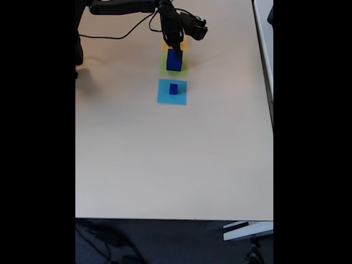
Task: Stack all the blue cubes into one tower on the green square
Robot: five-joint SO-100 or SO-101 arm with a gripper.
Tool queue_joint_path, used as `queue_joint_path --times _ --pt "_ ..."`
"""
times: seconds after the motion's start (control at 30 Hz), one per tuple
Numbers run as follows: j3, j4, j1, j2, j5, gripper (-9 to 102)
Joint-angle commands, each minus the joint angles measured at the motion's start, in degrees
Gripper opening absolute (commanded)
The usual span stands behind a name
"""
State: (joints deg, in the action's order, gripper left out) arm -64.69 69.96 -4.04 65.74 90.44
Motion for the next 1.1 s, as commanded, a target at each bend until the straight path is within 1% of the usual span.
queue_joint_path --times 0.0,0.6,1.07 --pt "0.1 -1.0 0.4 1.1 -0.4 22" --pt "-0.8 -1.1 0.6 0.5 -1.7 21" --pt "-1.5 -1.1 1.1 0.8 -2.3 14"
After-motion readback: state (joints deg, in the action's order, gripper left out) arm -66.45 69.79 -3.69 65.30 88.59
